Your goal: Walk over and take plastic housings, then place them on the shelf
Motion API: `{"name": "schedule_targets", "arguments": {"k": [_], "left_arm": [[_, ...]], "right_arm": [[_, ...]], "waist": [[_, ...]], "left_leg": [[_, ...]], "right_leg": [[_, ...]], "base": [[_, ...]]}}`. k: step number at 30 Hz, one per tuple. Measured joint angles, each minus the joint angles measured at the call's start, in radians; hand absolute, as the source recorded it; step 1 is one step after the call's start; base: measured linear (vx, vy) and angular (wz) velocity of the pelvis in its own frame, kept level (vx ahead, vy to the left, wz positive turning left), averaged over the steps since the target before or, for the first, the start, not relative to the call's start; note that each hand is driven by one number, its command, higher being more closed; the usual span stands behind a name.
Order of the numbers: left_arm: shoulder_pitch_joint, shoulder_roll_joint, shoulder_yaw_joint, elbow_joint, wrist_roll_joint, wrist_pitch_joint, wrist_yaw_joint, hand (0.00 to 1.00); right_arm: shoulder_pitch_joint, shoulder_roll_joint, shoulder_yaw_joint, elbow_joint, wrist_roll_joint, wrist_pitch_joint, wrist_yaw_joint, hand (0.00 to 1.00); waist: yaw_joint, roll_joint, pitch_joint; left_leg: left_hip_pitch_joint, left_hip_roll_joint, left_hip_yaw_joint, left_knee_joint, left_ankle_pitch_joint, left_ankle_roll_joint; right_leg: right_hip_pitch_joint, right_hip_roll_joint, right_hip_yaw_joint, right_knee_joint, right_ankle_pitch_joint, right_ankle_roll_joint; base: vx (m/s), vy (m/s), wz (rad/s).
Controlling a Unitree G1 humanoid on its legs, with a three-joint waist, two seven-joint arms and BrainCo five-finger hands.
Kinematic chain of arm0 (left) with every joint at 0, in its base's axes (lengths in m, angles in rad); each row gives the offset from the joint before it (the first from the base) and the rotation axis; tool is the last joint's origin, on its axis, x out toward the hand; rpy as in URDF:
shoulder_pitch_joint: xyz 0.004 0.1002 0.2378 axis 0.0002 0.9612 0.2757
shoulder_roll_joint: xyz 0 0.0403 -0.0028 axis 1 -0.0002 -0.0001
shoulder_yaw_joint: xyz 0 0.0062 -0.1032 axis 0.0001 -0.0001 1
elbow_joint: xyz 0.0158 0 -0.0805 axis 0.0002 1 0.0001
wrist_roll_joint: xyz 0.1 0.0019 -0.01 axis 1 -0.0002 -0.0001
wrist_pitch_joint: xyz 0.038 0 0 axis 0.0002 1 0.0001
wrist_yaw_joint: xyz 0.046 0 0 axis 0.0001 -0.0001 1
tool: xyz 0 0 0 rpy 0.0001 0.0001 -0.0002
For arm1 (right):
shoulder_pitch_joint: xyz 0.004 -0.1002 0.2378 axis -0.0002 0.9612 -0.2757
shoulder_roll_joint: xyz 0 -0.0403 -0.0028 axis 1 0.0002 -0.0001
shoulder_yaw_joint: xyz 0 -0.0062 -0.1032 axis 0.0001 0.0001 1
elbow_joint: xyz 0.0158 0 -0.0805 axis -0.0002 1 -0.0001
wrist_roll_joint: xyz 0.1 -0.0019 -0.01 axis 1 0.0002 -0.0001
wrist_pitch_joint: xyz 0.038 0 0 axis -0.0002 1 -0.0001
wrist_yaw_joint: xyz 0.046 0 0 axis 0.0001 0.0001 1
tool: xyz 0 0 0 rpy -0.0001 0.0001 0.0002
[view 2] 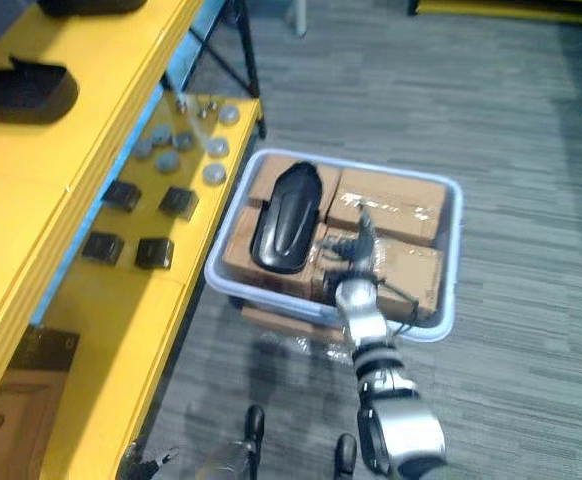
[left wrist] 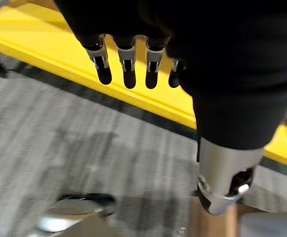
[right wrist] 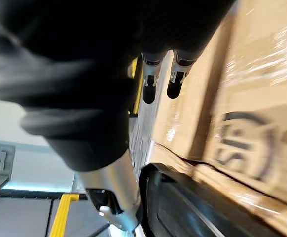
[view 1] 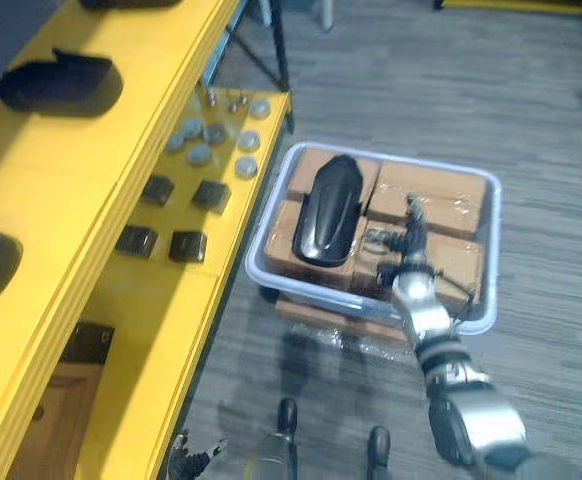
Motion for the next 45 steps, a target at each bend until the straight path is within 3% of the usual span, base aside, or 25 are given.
{"name": "schedule_targets", "arguments": {"k": [3, 8, 17, 18, 26, 32, 34, 39, 45], "left_arm": [[-0.034, 0.008, -0.038, 0.043, -0.018, -0.007, 0.006, 0.00], [-0.068, 0.019, -0.079, 0.083, -0.029, -0.020, 0.018, 0.00], [-0.150, 0.044, -0.158, 0.126, -0.068, -0.032, 0.020, 0.00], [-0.155, 0.044, -0.163, 0.125, -0.068, -0.032, 0.020, 0.00], [-0.179, 0.045, -0.183, 0.125, -0.111, -0.027, 0.021, 0.00], [-0.181, 0.044, -0.184, 0.095, -0.126, -0.017, 0.021, 0.00], [-0.170, 0.037, -0.187, 0.015, -0.126, -0.014, 0.021, 0.00], [-0.096, 0.010, -0.207, -0.426, -0.149, -0.044, 0.022, 0.00], [-0.116, 0.009, -0.241, -0.629, -0.190, -0.077, 0.010, 0.00]], "right_arm": [[-0.077, -0.068, -0.013, 0.082, 0.035, 0.019, -0.032, 0.00], [-0.194, -0.113, -0.006, 0.190, 0.029, 0.035, -0.078, 0.00], [-0.277, -0.259, 0.127, 0.384, -0.013, 0.079, -0.039, 0.00], [-0.282, -0.266, 0.128, 0.389, -0.014, 0.086, -0.039, 1.00], [-0.328, -0.292, 0.128, 0.436, -0.057, 0.152, -0.049, 1.00], [-0.331, -0.294, 0.105, 0.465, -0.057, 0.182, -0.005, 1.00], [-0.324, -0.295, 0.104, 0.474, -0.059, 0.197, 0.000, 1.00], [-0.293, -0.306, 0.110, 0.469, -0.144, 0.204, -0.002, 1.00], [-0.252, -0.334, 0.159, 0.303, -0.288, 0.201, -0.013, 1.00]], "waist": [[0.034, 0.002, 0.007], [0.073, 0.003, 0.027], [0.101, 0.007, 0.045], [0.103, 0.007, 0.046], [0.106, 0.006, 0.046], [0.094, 0.005, 0.047], [0.090, 0.005, 0.047], [0.059, 0.005, 0.048], [0.012, 0.005, 0.046]], "left_leg": [[-0.051, -0.008, -0.036, 0.015, 0.002, 0.003], [-0.106, -0.013, -0.063, 0.026, 0.005, 0.006], [-0.205, -0.023, -0.135, 0.022, 0.027, 0.008], [-0.205, -0.025, -0.137, 0.019, 0.029, 0.007], [-0.200, -0.020, -0.138, -0.013, 0.052, 0.002], [-0.142, -0.015, -0.132, -0.068, 0.080, -0.005], [-0.122, -0.015, -0.130, -0.088, 0.091, -0.006], [-0.051, -0.022, -0.125, -0.150, 0.125, -0.004], [0.020, -0.024, -0.123, -0.232, 0.173, -0.006]], "right_leg": [[-0.023, 0.002, -0.028, -0.008, 0.012, 0.000], [-0.056, 0.006, -0.047, -0.017, 0.024, 0.004], [-0.124, 0.018, -0.090, -0.017, 0.047, 0.005], [-0.124, 0.018, -0.097, -0.017, 0.048, 0.004], [-0.133, 0.021, -0.097, -0.016, 0.049, 0.004], [-0.104, 0.018, -0.097, -0.016, 0.049, 0.004], [-0.094, 0.016, -0.097, -0.017, 0.048, 0.003], [-0.052, 0.004, -0.102, -0.019, 0.046, 0.004], [-0.016, -0.001, -0.104, -0.019, 0.041, 0.003]], "base": [[0.04, 0.014, 0.30], [0.04, 0.008, 0.16], [0.02, 0.002, 0.17], [0.05, -0.004, 0.13], [0.03, -0.021, 0.00], [0.05, -0.032, 0.00], [0.04, -0.018, 0.02], [0.04, -0.015, 0.04], [0.03, -0.017, 0.02]]}}
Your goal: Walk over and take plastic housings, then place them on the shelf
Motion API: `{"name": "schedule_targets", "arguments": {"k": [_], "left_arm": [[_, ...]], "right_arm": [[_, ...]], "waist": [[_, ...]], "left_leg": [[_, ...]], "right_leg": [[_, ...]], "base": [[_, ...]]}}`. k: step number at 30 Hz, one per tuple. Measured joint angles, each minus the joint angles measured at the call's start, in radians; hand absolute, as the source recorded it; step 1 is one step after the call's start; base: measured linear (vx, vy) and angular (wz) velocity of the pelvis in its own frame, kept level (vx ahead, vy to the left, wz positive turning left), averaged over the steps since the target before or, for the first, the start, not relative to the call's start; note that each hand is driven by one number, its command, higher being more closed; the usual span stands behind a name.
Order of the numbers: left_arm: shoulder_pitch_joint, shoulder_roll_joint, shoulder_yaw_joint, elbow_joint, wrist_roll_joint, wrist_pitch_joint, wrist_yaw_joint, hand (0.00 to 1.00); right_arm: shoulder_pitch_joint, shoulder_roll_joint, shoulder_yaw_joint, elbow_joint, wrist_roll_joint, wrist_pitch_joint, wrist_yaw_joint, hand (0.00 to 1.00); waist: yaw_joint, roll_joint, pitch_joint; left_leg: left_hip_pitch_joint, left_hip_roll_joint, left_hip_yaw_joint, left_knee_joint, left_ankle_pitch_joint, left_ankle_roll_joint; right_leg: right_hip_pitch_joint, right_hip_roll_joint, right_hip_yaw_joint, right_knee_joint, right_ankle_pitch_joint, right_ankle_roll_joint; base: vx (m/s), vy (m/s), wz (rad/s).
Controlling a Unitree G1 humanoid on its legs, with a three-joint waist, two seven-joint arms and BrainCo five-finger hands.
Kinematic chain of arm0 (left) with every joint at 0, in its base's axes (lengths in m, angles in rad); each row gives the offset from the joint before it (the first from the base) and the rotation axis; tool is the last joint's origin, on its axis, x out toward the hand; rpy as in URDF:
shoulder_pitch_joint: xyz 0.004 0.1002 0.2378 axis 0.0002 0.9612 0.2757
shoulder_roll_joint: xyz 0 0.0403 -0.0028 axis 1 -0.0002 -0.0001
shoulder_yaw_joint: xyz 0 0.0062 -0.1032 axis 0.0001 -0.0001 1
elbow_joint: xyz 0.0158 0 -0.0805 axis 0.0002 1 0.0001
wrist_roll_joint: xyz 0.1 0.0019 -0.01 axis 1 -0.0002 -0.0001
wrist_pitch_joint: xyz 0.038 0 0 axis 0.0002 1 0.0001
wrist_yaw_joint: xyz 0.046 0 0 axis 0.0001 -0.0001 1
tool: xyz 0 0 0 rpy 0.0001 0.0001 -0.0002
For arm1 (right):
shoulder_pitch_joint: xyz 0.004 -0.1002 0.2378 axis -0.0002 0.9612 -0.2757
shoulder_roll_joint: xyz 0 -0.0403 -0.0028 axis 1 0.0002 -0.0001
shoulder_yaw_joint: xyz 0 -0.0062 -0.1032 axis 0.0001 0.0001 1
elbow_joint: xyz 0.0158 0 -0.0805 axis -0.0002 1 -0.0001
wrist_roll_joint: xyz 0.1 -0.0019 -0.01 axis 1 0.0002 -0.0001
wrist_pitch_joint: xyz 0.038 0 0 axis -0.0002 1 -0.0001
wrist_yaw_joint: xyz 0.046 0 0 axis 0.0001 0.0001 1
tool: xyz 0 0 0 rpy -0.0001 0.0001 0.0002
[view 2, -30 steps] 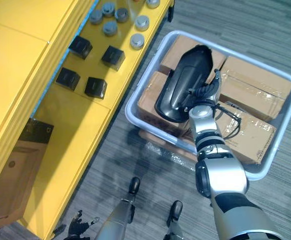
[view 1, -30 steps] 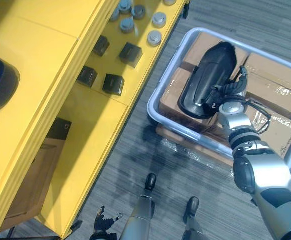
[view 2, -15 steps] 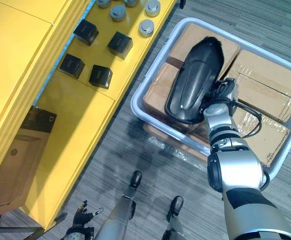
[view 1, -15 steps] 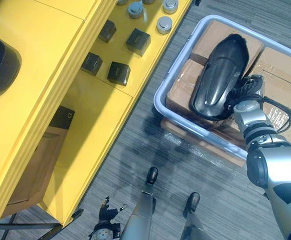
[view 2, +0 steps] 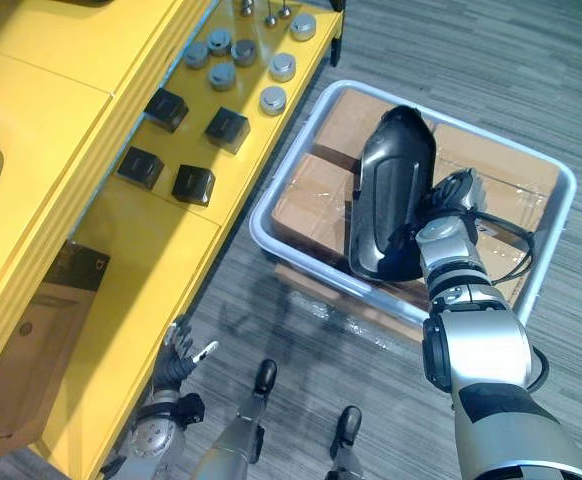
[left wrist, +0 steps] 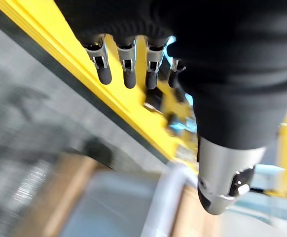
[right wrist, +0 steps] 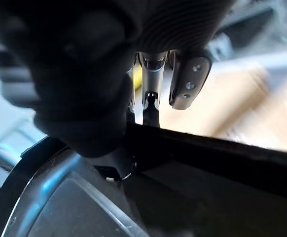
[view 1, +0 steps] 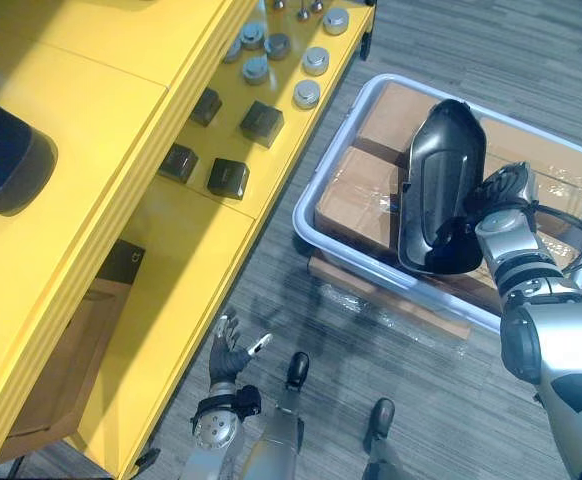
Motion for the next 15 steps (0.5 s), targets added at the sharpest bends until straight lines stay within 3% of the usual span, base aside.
{"name": "schedule_targets", "arguments": {"k": [5, 10, 15], "left_arm": [[-0.130, 0.012, -0.024, -0.010, -0.123, 0.001, -0.008, 0.00], [-0.299, 0.050, -0.073, 0.057, -0.320, 0.000, -0.019, 0.00], [-0.340, 0.037, -0.116, 0.093, -0.454, 0.000, -0.018, 0.00]], "right_arm": [[0.073, 0.031, 0.048, -0.213, -0.097, -0.001, -0.010, 1.00], [0.161, 0.162, 0.087, -0.457, -0.126, -0.001, -0.014, 1.00], [0.322, 0.301, 0.115, -0.710, -0.158, -0.002, -0.047, 1.00]], "waist": [[-0.023, -0.002, -0.013], [-0.061, -0.048, -0.069], [-0.105, -0.086, -0.134]], "left_leg": [[0.065, 0.015, 0.018, -0.076, 0.042, -0.009], [0.113, 0.040, 0.066, -0.133, 0.066, -0.020], [0.164, 0.046, 0.107, -0.146, 0.067, -0.022]], "right_leg": [[0.022, 0.008, 0.006, 0.000, -0.006, -0.008], [0.023, 0.023, 0.036, -0.005, -0.005, -0.009], [0.050, 0.025, 0.065, -0.019, -0.005, -0.011]], "base": [[0.01, -0.047, -0.09], [-0.01, -0.045, -0.25], [0.00, -0.013, -0.26]]}}
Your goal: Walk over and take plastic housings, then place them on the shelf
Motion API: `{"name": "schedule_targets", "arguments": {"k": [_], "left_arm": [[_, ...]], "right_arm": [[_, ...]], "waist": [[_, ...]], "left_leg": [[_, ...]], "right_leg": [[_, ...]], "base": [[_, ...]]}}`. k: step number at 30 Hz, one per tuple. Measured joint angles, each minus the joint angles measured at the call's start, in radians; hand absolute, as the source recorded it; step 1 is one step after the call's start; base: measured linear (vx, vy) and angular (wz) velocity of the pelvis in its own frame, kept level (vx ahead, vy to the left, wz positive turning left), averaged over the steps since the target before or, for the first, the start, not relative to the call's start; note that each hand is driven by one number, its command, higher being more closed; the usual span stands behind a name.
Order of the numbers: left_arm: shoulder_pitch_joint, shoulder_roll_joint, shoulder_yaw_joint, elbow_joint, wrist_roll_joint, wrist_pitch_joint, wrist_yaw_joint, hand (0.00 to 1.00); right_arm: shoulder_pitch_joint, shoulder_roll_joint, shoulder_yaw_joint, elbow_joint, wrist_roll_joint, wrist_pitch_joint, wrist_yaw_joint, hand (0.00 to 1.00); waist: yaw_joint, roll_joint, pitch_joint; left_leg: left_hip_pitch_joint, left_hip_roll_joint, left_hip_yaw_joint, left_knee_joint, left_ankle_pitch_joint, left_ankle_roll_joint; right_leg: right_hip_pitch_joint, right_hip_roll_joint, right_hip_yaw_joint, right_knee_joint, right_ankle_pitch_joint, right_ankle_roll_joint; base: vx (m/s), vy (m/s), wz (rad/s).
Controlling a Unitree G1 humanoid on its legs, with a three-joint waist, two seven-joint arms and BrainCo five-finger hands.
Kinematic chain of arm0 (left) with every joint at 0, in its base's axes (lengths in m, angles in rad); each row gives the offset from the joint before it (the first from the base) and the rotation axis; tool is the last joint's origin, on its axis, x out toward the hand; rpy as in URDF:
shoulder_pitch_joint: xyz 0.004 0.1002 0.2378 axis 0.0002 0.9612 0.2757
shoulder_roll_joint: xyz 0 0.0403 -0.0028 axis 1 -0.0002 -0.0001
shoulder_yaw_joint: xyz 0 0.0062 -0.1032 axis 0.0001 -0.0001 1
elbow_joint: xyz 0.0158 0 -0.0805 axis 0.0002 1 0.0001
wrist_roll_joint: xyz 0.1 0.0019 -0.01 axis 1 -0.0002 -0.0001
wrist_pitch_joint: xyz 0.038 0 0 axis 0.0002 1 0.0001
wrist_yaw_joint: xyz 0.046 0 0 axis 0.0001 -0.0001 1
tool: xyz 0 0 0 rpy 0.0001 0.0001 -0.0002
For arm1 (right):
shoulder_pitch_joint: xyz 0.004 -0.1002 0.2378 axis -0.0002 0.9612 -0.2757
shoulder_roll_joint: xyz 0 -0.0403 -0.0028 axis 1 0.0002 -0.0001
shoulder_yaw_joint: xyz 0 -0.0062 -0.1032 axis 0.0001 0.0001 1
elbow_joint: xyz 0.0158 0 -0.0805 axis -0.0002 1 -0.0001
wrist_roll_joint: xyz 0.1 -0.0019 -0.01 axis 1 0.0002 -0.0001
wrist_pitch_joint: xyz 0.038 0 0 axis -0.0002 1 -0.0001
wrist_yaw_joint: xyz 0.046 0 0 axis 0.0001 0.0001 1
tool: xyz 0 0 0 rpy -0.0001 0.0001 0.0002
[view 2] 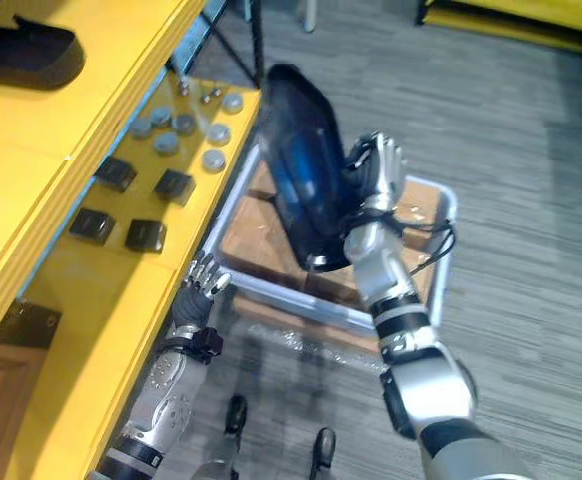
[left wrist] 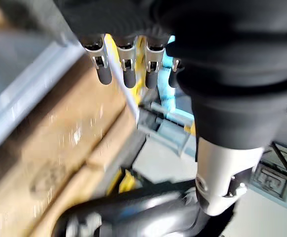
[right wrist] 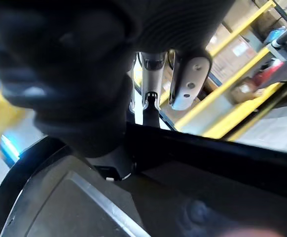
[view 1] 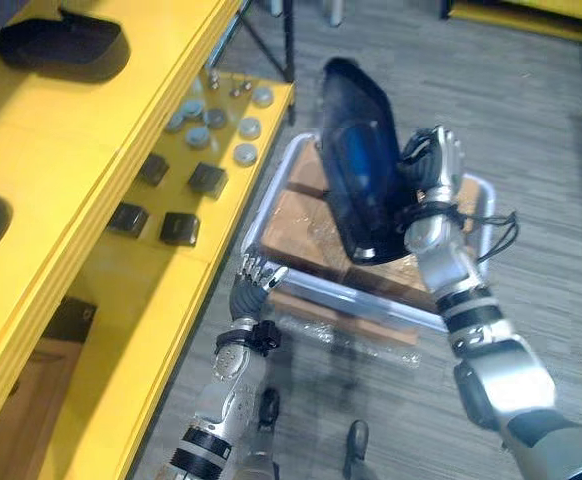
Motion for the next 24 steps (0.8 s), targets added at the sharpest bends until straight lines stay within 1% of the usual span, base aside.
{"name": "schedule_targets", "arguments": {"k": [1, 4, 5, 7, 9, 12, 14, 15, 17, 19, 20, 22, 24], "left_arm": [[0.000, -0.010, -0.003, 0.013, -0.028, 0.000, 0.000, 0.00], [0.002, -0.025, -0.012, 0.023, -0.084, 0.000, 0.003, 0.00], [0.004, -0.023, -0.014, 0.023, -0.091, -0.001, 0.003, 0.00], [0.018, -0.026, -0.023, 0.024, -0.112, -0.002, 0.004, 0.00], [0.036, -0.030, -0.032, 0.024, -0.115, -0.003, 0.004, 0.00], [0.085, -0.032, -0.031, 0.024, -0.132, -0.006, 0.022, 0.00], [0.114, -0.032, -0.031, 0.024, -0.144, -0.011, 0.032, 0.00], [0.124, -0.031, -0.032, 0.024, -0.149, -0.011, 0.039, 1.00], [0.130, -0.031, -0.031, 0.024, -0.149, -0.018, 0.053, 1.00], [0.130, -0.030, -0.030, 0.024, -0.147, -0.033, 0.059, 1.00], [0.131, -0.030, -0.030, 0.021, -0.147, -0.035, 0.060, 1.00], [0.152, -0.039, -0.010, -0.004, -0.130, -0.039, 0.071, 1.00], [0.173, -0.067, 0.012, -0.029, -0.078, -0.043, 0.090, 1.00]], "right_arm": [[0.040, 0.024, 0.018, -0.046, 0.000, -0.003, -0.001, 1.00], [0.142, 0.081, 0.064, -0.154, -0.001, -0.012, -0.002, 1.00], [0.162, 0.096, 0.076, -0.172, -0.001, -0.016, -0.002, 1.00], [0.244, 0.138, 0.131, -0.237, 0.000, -0.038, 0.002, 1.00], [0.296, 0.159, 0.179, -0.257, 0.001, -0.063, 0.009, 1.00], [0.362, 0.183, 0.229, -0.295, 0.001, -0.077, 0.017, 1.00], [0.408, 0.188, 0.246, -0.316, 0.005, -0.090, 0.021, 1.00], [0.421, 0.190, 0.252, -0.316, 0.007, -0.097, 0.022, 1.00], [0.429, 0.190, 0.268, -0.317, 0.042, -0.109, 0.025, 1.00], [0.443, 0.191, 0.277, -0.335, 0.067, -0.133, 0.030, 1.00], [0.451, 0.192, 0.279, -0.347, 0.080, -0.140, 0.032, 1.00], [0.473, 0.209, 0.287, -0.360, 0.090, -0.169, 0.032, 1.00], [0.510, 0.211, 0.288, -0.390, 0.114, -0.181, 0.032, 1.00]], "waist": [[-0.011, -0.002, -0.022], [-0.009, -0.007, -0.079], [-0.009, -0.008, -0.086], [-0.012, -0.010, -0.131], [-0.012, -0.013, -0.160], [-0.011, -0.021, -0.176], [-0.010, -0.032, -0.196], [-0.010, -0.040, -0.208], [-0.011, -0.053, -0.223], [-0.010, -0.061, -0.234], [-0.009, -0.063, -0.237], [-0.012, -0.063, -0.256], [-0.012, -0.063, -0.268]], "left_leg": [[0.010, 0.001, 0.010, 0.000, -0.001, -0.001], [0.033, 0.012, 0.036, -0.001, -0.010, -0.012], [0.040, 0.015, 0.041, -0.001, -0.010, -0.013], [0.048, 0.028, 0.047, -0.002, -0.016, -0.020], [0.051, 0.034, 0.048, -0.003, -0.018, -0.022], [0.069, 0.044, 0.051, -0.005, -0.022, -0.029], [0.070, 0.045, 0.051, -0.005, -0.025, -0.032], [0.070, 0.044, 0.050, -0.005, -0.026, -0.034], [0.071, 0.044, 0.051, -0.005, -0.027, -0.035], [0.074, 0.044, 0.051, -0.005, -0.028, -0.036], [0.075, 0.044, 0.050, -0.005, -0.026, -0.034], [0.076, 0.036, 0.050, -0.005, -0.026, -0.034], [0.081, 0.033, 0.046, -0.004, -0.026, -0.034]], "right_leg": [[0.007, 0.000, 0.003, -0.002, 0.000, 0.000], [0.018, 0.008, 0.026, -0.010, -0.001, -0.004], [0.023, 0.010, 0.027, -0.011, -0.002, -0.007], [0.025, 0.022, 0.029, -0.011, -0.008, -0.019], [0.027, 0.029, 0.031, -0.011, -0.009, -0.025], [0.045, 0.036, 0.034, -0.015, -0.010, -0.027], [0.048, 0.038, 0.035, -0.020, -0.012, -0.024], [0.051, 0.038, 0.034, -0.026, -0.011, -0.026], [0.056, 0.038, 0.034, -0.036, -0.006, -0.032], [0.060, 0.038, 0.034, -0.036, 0.000, -0.040], [0.060, 0.038, 0.034, -0.036, 0.001, -0.043], [0.061, 0.036, 0.029, -0.035, 0.001, -0.043], [0.068, 0.033, 0.022, -0.035, 0.001, -0.043]], "base": [[-0.01, 0.008, -0.22], [-0.02, 0.002, -0.26], [-0.03, -0.015, -0.24], [-0.06, -0.032, -0.14], [-0.06, -0.025, -0.07], [-0.05, -0.012, -0.04], [-0.04, 0.005, -0.01], [0.00, 0.000, 0.00], [0.00, 0.000, 0.00], [0.00, 0.000, 0.00], [0.00, 0.000, 0.00], [0.03, 0.037, 0.01], [0.04, 0.039, 0.07]]}}
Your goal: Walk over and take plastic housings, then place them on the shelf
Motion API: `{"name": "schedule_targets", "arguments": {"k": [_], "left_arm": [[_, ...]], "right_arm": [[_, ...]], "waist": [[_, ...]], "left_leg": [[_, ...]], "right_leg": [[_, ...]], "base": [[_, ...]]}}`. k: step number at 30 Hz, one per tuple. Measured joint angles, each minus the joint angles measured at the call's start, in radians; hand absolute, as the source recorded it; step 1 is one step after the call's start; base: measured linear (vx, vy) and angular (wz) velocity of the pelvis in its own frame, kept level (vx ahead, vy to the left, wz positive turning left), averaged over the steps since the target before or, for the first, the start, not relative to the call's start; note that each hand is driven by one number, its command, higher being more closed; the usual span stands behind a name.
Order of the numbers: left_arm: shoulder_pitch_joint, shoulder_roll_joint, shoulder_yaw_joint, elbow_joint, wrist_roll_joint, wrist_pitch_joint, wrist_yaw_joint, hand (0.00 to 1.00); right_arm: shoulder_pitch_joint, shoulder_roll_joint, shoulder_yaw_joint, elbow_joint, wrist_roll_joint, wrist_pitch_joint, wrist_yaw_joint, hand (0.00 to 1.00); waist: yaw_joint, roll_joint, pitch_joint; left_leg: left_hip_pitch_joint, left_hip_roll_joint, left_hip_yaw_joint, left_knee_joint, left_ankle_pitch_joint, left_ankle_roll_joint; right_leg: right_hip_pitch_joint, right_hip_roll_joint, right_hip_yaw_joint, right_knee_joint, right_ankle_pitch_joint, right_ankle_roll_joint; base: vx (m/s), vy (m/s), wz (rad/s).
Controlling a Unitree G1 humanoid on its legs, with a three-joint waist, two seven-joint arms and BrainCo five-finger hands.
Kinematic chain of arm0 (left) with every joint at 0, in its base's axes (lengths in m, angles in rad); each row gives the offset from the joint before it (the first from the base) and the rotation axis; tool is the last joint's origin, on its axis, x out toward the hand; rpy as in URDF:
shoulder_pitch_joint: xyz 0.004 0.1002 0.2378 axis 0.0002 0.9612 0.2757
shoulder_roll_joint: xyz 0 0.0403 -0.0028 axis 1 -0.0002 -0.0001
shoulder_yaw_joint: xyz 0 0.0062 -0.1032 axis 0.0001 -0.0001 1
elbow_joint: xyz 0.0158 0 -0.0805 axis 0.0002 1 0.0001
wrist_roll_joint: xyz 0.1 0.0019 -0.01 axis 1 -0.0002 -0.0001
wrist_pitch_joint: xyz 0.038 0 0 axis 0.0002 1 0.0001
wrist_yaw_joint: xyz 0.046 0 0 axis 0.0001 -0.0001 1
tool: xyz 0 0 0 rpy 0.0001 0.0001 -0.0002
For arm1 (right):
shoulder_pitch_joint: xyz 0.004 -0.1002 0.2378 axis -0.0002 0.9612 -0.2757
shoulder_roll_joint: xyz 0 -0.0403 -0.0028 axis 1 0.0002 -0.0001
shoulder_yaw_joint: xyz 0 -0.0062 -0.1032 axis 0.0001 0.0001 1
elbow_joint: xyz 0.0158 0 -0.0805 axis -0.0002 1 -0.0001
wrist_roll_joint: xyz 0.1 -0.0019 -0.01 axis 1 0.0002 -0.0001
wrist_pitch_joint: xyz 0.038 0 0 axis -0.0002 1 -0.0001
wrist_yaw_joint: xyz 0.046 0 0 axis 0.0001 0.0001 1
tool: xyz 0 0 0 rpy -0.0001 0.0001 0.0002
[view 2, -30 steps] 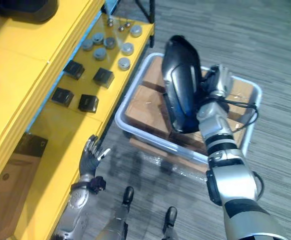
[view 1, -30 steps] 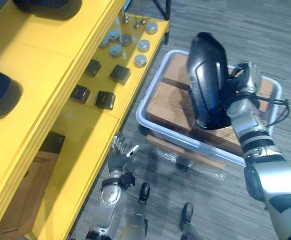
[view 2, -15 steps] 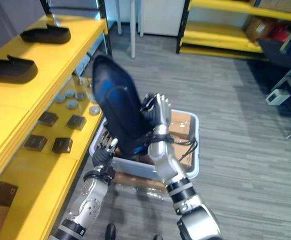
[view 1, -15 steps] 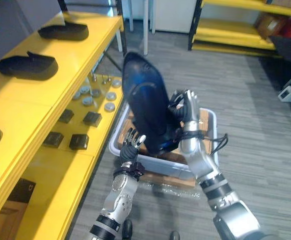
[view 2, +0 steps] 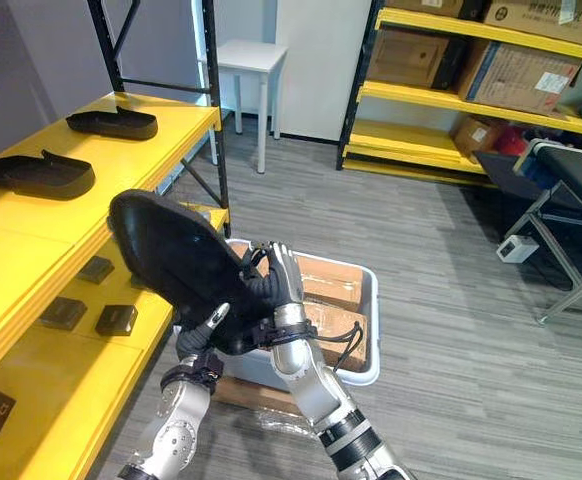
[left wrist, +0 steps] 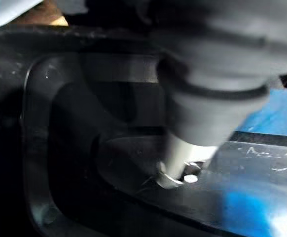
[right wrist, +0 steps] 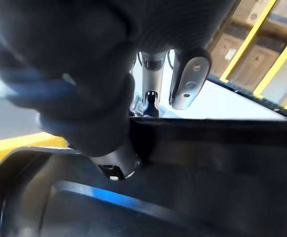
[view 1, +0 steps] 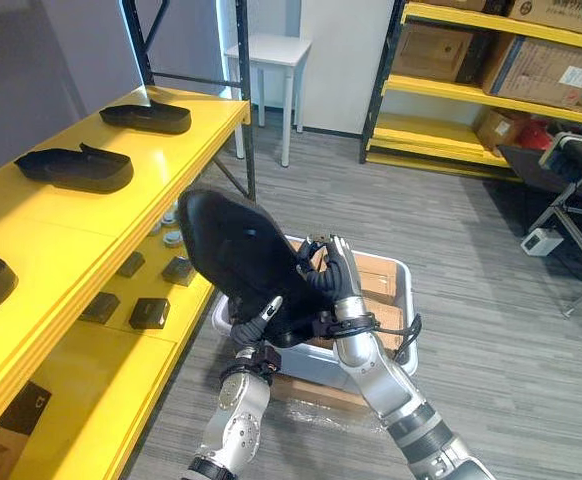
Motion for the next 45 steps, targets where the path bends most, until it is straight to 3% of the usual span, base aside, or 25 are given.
{"name": "schedule_targets", "arguments": {"k": [6, 7, 8, 9, 11, 12, 14, 16, 17, 19, 20, 21, 22, 23, 25, 26, 28, 31, 32, 33, 35, 39, 41, 43, 45], "left_arm": [[0.125, -0.059, 0.042, -0.129, 0.183, -0.027, 0.072, 1.00], [0.148, -0.069, 0.047, -0.147, 0.223, -0.028, 0.082, 1.00], [0.153, -0.072, 0.050, -0.154, 0.247, -0.028, 0.090, 1.00], [0.153, -0.078, 0.063, -0.163, 0.289, -0.027, 0.099, 1.00], [0.159, -0.077, 0.080, -0.185, 0.347, -0.027, 0.115, 1.00], [0.186, -0.077, 0.093, -0.220, 0.391, -0.027, 0.124, 1.00], [0.239, -0.074, 0.098, -0.288, 0.471, -0.025, 0.135, 1.00], [0.311, -0.058, 0.120, -0.372, 0.553, -0.023, 0.135, 1.00], [0.339, -0.050, 0.135, -0.414, 0.614, -0.017, 0.135, 1.00], [0.347, -0.057, 0.121, -0.431, 0.706, -0.008, 0.130, 1.00], [0.348, -0.055, 0.116, -0.432, 0.734, -0.005, 0.127, 1.00], [0.346, -0.051, 0.130, -0.435, 0.760, 0.001, 0.133, 1.00], [0.344, -0.050, 0.154, -0.441, 0.774, 0.003, 0.137, 1.00], [0.346, -0.045, 0.219, -0.459, 0.797, 0.004, 0.153, 1.00], [0.349, -0.027, 0.333, -0.469, 0.806, 0.004, 0.187, 1.00], [0.351, -0.024, 0.360, -0.470, 0.814, 0.004, 0.199, 1.00], [0.383, -0.022, 0.421, -0.476, 0.814, 0.004, 0.218, 1.00], [0.415, -0.027, 0.428, -0.478, 0.813, 0.006, 0.220, 1.00], [0.427, -0.025, 0.428, -0.484, 0.814, 0.006, 0.220, 1.00], [0.433, -0.037, 0.428, -0.485, 0.815, 0.006, 0.220, 1.00], [0.487, -0.077, 0.428, -0.533, 0.827, 0.011, 0.218, 1.00], [0.510, -0.101, 0.425, -0.561, 0.789, 0.003, 0.204, 1.00], [0.507, -0.100, 0.428, -0.561, 0.664, -0.016, 0.164, 1.00], [0.487, -0.098, 0.428, -0.560, 0.560, -0.032, 0.128, 1.00], [0.400, -0.081, 0.427, -0.538, 0.363, -0.050, 0.060, 1.00]], "right_arm": [[0.115, 0.002, 0.037, -0.081, 0.056, -0.057, -0.001, 1.00], [0.135, 0.003, 0.040, -0.082, 0.074, -0.076, -0.002, 0.00], [0.142, 0.003, 0.042, -0.081, 0.089, -0.082, -0.002, 0.00], [0.149, -0.001, 0.042, -0.082, 0.108, -0.091, -0.002, 0.00], [0.156, -0.003, 0.052, -0.081, 0.129, -0.098, -0.002, 0.00], [0.157, -0.003, 0.065, -0.082, 0.132, -0.111, -0.001, 0.00], [0.183, -0.002, 0.074, -0.105, 0.133, -0.128, 0.003, 0.00], [0.218, 0.015, 0.096, -0.128, 0.135, -0.136, 0.026, 0.00], [0.244, 0.039, 0.092, -0.143, 0.149, -0.140, 0.039, 0.00], [0.294, 0.032, 0.043, -0.162, 0.165, -0.157, 0.057, 0.00], [0.311, 0.032, 0.014, -0.163, 0.166, -0.159, 0.070, 0.00], [0.340, 0.030, -0.025, -0.169, 0.171, -0.160, 0.088, 0.00], [0.361, 0.035, -0.048, -0.179, 0.173, -0.161, 0.092, 0.00], [0.410, 0.039, -0.099, -0.205, 0.195, -0.162, 0.101, 0.00], [0.508, 0.036, -0.224, -0.242, 0.213, -0.162, 0.107, 0.00], [0.535, 0.034, -0.265, -0.254, 0.215, -0.162, 0.107, 0.00], [0.616, 0.041, -0.405, -0.292, 0.218, -0.162, 0.102, 0.00], [0.711, 0.089, -0.551, -0.341, 0.217, -0.163, 0.072, 0.00], [0.739, 0.089, -0.571, -0.358, 0.218, -0.167, 0.059, 0.00], [0.757, 0.086, -0.581, -0.362, 0.218, -0.176, 0.053, 0.00], [0.810, 0.087, -0.609, -0.362, 0.218, -0.181, 0.043, 0.00], [0.931, 0.107, -0.572, -0.296, 0.261, -0.201, 0.061, 0.00], [0.956, 0.106, -0.570, -0.122, 0.306, -0.194, 0.099, 0.00], [0.955, 0.097, -0.570, 0.039, 0.343, -0.174, 0.127, 0.00], [0.912, 0.078, -0.576, 0.288, 0.396, -0.106, 0.180, 0.00]], "waist": [[0.001, 0.005, -0.012], [0.005, 0.006, -0.014], [0.007, 0.006, -0.015], [0.005, 0.012, -0.014], [0.019, 0.025, -0.013], [0.025, 0.030, -0.013], [0.027, 0.034, -0.020], [0.059, 0.026, -0.027], [0.065, 0.027, -0.035], [0.058, 0.054, -0.052], [0.053, 0.054, -0.051], [0.029, 0.055, -0.050], [0.017, 0.056, -0.049], [0.004, 0.055, -0.045], [0.000, 0.061, -0.033], [-0.003, 0.060, -0.032], [-0.038, 0.057, -0.025], [-0.072, 0.039, -0.016], [-0.077, 0.013, -0.013], [-0.080, 0.015, -0.007], [-0.071, 0.041, -0.016], [-0.062, 0.041, -0.016], [-0.068, 0.041, -0.016], [-0.053, 0.045, -0.013], [-0.046, 0.058, 0.002]], "left_leg": [[0.013, -0.015, -0.085, 0.004, -0.009, -0.012], [-0.015, -0.021, -0.117, 0.021, -0.010, -0.013], [-0.040, -0.020, -0.110, 0.036, -0.014, -0.007], [-0.103, 0.000, -0.024, 0.106, -0.028, 0.001], [-0.176, 0.063, 0.213, 0.233, -0.061, 0.048], [-0.190, 0.122, 0.391, 0.300, -0.092, 0.092], [-0.189, 0.169, 0.578, 0.368, -0.112, 0.124], [-0.187, 0.111, 0.575, 0.374, -0.148, 0.140], [-0.187, 0.053, 0.545, 0.361, -0.168, 0.156], [-0.160, -0.035, 0.447, 0.301, -0.165, 0.176], [-0.121, -0.073, 0.402, 0.265, -0.157, 0.184], [-0.068, -0.114, 0.332, 0.221, -0.154, 0.195], [-0.047, -0.130, 0.295, 0.206, -0.156, 0.203], [-0.012, -0.151, 0.237, 0.185, -0.161, 0.211], [0.053, -0.167, 0.157, 0.162, -0.169, 0.221], [0.065, -0.170, 0.132, 0.161, -0.170, 0.220], [0.092, -0.179, 0.040, 0.157, -0.175, 0.212], [0.115, -0.195, -0.050, 0.158, -0.191, 0.184], [0.127, -0.221, -0.060, 0.163, -0.207, 0.167], [0.132, -0.223, -0.066, 0.169, -0.220, 0.162], [0.137, -0.170, -0.039, 0.179, -0.249, 0.140], [0.147, -0.105, 0.014, 0.201, -0.296, 0.110], [0.154, -0.093, 0.017, 0.200, -0.301, 0.105], [0.147, -0.091, 0.016, 0.199, -0.303, 0.102], [0.094, -0.086, 0.001, 0.232, -0.326, 0.096]], "right_leg": [[0.061, -0.006, -0.091, 0.003, -0.032, -0.002], [0.072, -0.009, -0.148, 0.004, -0.043, -0.003], [0.077, -0.011, -0.183, 0.002, -0.046, -0.004], [0.085, -0.018, -0.262, 0.001, -0.054, -0.003], [0.110, -0.030, -0.361, 0.006, -0.072, 0.011], [0.132, -0.044, -0.419, 0.017, -0.090, 0.032], [0.153, -0.079, -0.499, 0.053, -0.131, 0.072], [0.167, -0.138, -0.528, 0.076, -0.148, 0.094], [0.190, -0.178, -0.567, 0.095, -0.145, 0.101], [0.192, -0.267, -0.640, 0.302, -0.145, 0.101], [0.190, -0.320, -0.636, 0.436, -0.136, 0.087], [0.170, -0.384, -0.594, 0.625, -0.104, 0.014], [0.147, -0.397, -0.542, 0.719, -0.123, -0.017], [0.074, -0.379, -0.407, 0.870, -0.160, -0.020], [-0.028, -0.294, -0.240, 0.937, -0.231, 0.000], [-0.048, -0.273, -0.221, 0.920, -0.246, -0.001], [-0.125, -0.171, -0.101, 0.758, -0.285, 0.001], [-0.154, -0.055, 0.128, 0.464, -0.258, 0.005], [-0.147, -0.059, 0.165, 0.383, -0.148, 0.001], [-0.141, -0.067, 0.166, 0.387, -0.155, 0.027], [-0.089, -0.019, 0.166, 0.291, -0.123, 0.009], [-0.029, 0.047, 0.198, 0.163, -0.070, -0.020], [-0.010, 0.054, 0.193, 0.143, -0.069, -0.022], [-0.008, 0.055, 0.186, 0.138, -0.069, -0.022], [-0.011, 0.036, 0.112, 0.134, -0.072, -0.025]], "base": [[0.02, 0.034, 0.42], [0.01, 0.010, 1.24], [0.00, 0.012, 1.62], [0.01, 0.031, 1.81], [0.06, 0.060, 1.71], [0.12, 0.079, 1.20], [0.23, 0.163, 1.35], [0.33, 0.321, 0.85], [0.32, 0.285, 1.09], [0.36, 0.293, 1.59], [0.40, 0.372, 1.79], [0.31, 0.284, 1.63], [0.28, 0.196, 1.80], [0.29, 0.086, 1.39], [0.26, 0.016, 1.28], [0.28, -0.053, 1.20], [0.30, -0.112, 1.24], [0.22, -0.181, 1.09], [0.20, -0.192, 0.61], [0.21, -0.193, 0.23], [0.20, -0.145, -0.24], [0.17, -0.090, -0.45], [0.10, -0.039, 0.00], [0.06, -0.020, 0.18], [0.00, -0.003, 0.90]]}}
